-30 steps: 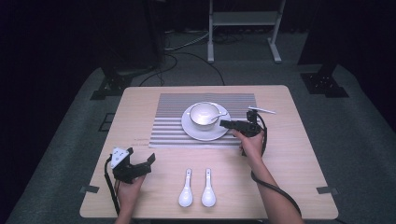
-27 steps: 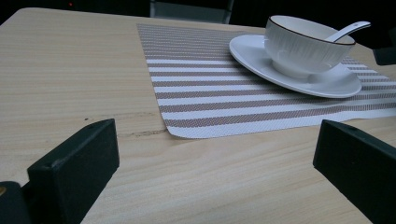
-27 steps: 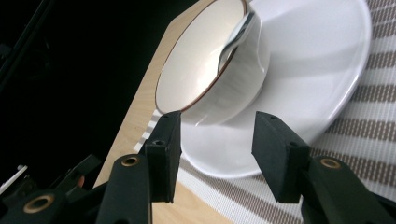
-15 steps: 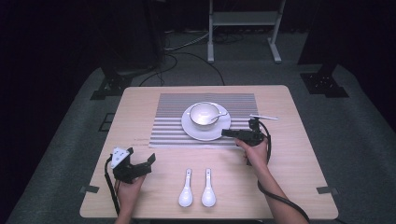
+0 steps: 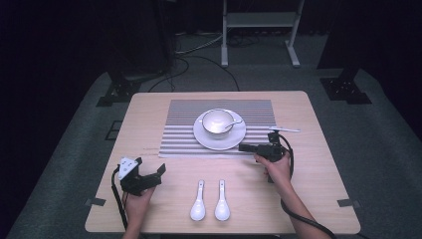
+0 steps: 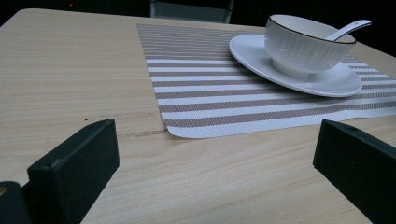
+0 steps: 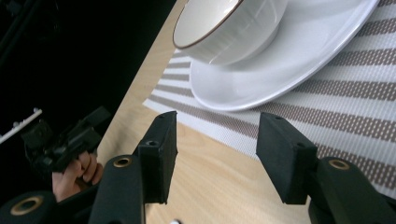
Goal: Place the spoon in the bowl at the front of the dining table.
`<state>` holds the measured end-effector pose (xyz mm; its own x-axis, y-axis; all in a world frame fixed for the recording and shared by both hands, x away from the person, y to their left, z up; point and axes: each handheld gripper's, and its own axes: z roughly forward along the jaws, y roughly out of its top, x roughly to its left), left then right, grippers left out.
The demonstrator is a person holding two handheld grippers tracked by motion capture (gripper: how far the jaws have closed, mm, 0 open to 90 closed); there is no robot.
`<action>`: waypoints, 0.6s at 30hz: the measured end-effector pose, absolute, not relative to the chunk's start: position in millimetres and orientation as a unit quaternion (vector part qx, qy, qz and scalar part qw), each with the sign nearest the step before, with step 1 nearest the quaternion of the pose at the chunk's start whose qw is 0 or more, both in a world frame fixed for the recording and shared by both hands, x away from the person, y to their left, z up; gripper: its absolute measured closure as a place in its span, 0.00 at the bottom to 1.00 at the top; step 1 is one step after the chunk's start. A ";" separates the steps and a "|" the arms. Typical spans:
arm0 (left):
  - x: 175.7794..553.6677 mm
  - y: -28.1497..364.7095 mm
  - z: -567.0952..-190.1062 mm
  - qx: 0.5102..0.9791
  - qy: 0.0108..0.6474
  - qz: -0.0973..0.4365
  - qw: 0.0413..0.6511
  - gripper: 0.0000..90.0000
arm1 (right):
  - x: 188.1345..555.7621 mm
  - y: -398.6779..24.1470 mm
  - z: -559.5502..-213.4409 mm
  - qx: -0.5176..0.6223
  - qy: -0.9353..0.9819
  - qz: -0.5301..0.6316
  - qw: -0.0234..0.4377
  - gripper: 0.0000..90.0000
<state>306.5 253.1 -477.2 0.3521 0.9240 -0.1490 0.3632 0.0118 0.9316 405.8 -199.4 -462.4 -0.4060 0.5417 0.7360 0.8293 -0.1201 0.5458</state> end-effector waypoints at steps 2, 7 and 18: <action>306.5 253.0 -477.2 0.647 0.497 0.276 0.507 0.00 | 402.9 -200.1 -461.4 -0.524 -0.652 -0.530 0.140 0.51; 306.3 252.9 -477.2 0.648 0.497 0.277 0.507 0.00 | 396.5 -202.2 -459.9 -0.518 -0.660 -0.526 0.139 0.49; 306.4 252.7 -477.1 0.648 0.497 0.278 0.506 0.00 | 382.2 -204.4 -462.2 -0.508 -0.676 -0.516 0.136 0.46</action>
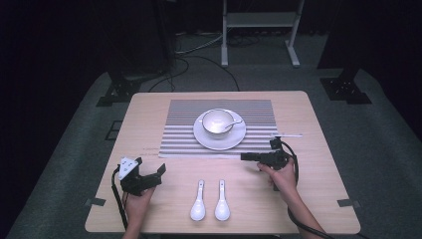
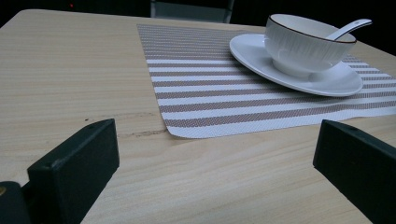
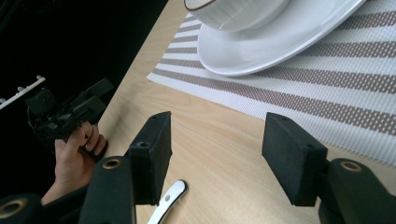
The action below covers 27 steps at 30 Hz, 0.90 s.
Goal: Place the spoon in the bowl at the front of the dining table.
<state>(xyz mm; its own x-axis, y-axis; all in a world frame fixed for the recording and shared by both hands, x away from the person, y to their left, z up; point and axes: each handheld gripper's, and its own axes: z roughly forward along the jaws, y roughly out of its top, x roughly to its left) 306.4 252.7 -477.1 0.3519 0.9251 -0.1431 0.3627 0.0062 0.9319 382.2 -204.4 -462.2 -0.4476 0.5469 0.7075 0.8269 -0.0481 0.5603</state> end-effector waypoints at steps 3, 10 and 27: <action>306.4 252.7 -477.1 0.648 0.496 0.278 0.506 0.00 | 379.0 -204.6 -464.0 -0.507 -0.679 -0.514 0.135 0.45; 306.4 252.7 -477.2 0.648 0.497 0.278 0.506 0.00 | 371.3 -206.9 -468.3 -0.507 -0.682 -0.509 0.137 0.44; 306.4 252.4 -477.1 0.649 0.496 0.279 0.505 0.00 | 348.3 -209.1 -470.2 -0.493 -0.690 -0.510 0.142 0.42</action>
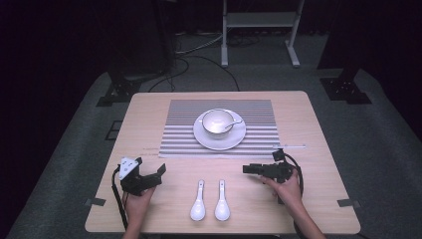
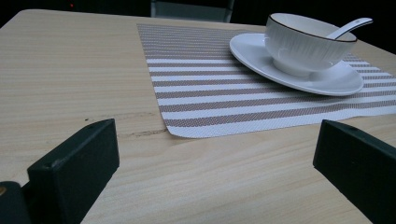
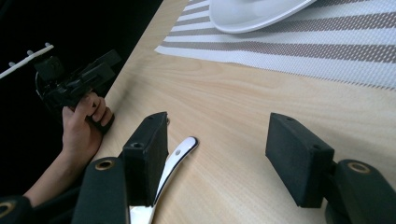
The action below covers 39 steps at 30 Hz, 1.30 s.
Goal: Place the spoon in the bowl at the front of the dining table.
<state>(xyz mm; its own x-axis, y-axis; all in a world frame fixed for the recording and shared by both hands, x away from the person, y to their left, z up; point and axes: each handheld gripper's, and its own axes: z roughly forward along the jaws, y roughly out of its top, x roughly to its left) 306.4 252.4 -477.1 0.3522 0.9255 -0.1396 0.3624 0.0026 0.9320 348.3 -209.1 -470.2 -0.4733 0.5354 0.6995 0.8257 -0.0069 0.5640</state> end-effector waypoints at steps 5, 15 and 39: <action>306.5 252.4 -477.1 0.649 0.496 0.279 0.505 0.00 | 339.9 -207.8 -470.4 -0.486 -0.691 -0.516 0.141 0.42; 306.4 252.3 -477.2 0.649 0.496 0.279 0.505 0.00 | 327.3 -212.6 -473.6 -0.488 -0.692 -0.517 0.125 0.42; 306.0 252.2 -477.1 0.650 0.495 0.281 0.504 0.00 | 299.3 -221.4 -480.6 -0.480 -0.688 -0.532 0.114 0.42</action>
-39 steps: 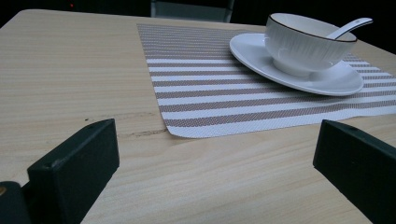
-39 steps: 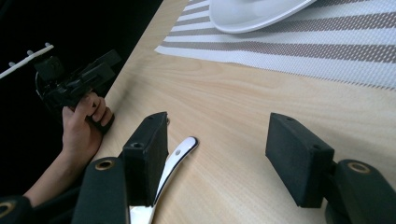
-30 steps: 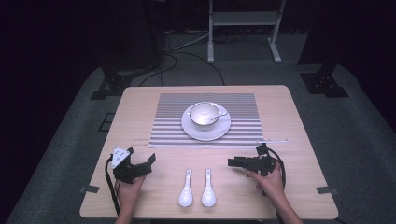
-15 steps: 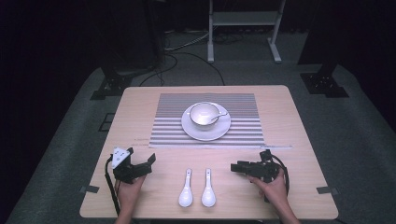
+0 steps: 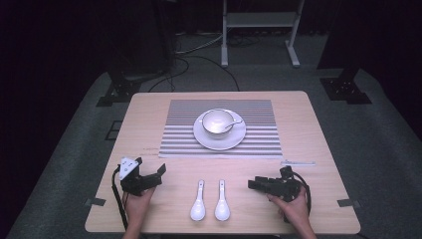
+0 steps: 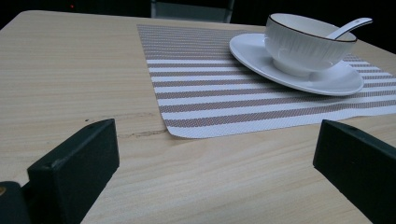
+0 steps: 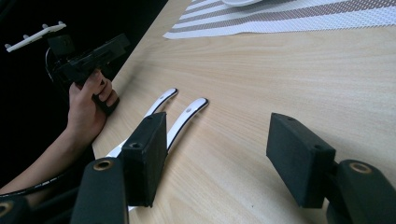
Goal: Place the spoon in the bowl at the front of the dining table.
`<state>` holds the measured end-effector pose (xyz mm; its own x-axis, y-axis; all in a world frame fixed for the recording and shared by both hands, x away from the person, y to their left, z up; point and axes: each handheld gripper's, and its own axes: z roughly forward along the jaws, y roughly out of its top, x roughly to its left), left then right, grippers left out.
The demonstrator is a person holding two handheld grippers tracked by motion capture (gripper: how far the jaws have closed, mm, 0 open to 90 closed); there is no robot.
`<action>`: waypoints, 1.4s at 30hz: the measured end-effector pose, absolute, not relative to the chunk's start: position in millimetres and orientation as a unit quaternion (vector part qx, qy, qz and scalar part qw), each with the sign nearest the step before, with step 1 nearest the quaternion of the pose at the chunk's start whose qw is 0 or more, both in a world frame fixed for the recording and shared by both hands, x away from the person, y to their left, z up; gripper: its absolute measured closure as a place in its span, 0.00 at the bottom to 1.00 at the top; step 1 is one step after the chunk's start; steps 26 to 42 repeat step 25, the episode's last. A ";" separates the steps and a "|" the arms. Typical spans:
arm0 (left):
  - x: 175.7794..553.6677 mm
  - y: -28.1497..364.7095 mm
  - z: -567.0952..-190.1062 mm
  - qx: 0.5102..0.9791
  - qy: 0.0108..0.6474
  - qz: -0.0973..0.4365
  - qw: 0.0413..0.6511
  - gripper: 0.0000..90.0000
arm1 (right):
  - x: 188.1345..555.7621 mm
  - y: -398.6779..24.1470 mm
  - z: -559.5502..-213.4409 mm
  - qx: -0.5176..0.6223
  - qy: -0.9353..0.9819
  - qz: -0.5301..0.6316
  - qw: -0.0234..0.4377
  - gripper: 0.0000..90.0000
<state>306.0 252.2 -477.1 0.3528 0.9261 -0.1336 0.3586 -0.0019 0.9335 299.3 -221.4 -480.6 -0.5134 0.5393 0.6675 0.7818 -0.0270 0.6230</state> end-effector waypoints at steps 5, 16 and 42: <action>306.1 252.1 -477.1 0.650 0.495 0.281 0.504 0.00 | 291.9 -224.9 -480.9 -0.479 -0.682 -0.541 0.112 0.41; 306.3 252.2 -477.1 0.650 0.495 0.280 0.504 0.00 | 278.4 -228.0 -488.4 -0.480 -0.679 -0.543 0.113 0.41; 306.5 252.4 -477.1 0.649 0.497 0.278 0.505 0.00 | 272.3 -232.6 -487.2 -0.481 -0.672 -0.554 0.106 0.41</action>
